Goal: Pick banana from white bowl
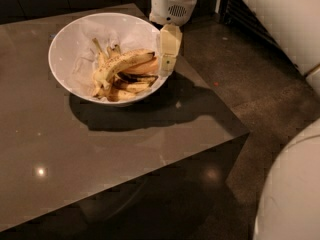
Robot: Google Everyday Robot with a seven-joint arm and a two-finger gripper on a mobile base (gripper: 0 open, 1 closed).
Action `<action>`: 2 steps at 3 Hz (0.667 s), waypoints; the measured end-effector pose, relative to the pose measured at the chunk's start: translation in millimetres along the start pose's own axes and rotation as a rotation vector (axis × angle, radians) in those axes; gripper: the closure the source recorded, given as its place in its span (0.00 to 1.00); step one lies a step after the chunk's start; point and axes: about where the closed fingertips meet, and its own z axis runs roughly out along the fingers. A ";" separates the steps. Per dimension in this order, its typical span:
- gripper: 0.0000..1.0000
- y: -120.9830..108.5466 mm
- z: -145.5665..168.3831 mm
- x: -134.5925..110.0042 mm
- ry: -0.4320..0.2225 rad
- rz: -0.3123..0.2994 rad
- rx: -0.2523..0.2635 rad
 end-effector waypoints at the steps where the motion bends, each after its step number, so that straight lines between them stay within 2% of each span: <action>1: 0.08 -4.2 3.0 -2.1 0.000 0.012 0.000; 2: 0.13 -10.4 4.2 -5.4 -0.002 0.008 -0.002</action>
Offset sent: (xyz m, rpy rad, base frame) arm 0.0085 0.0043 0.0029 -0.0163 0.0325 -0.0003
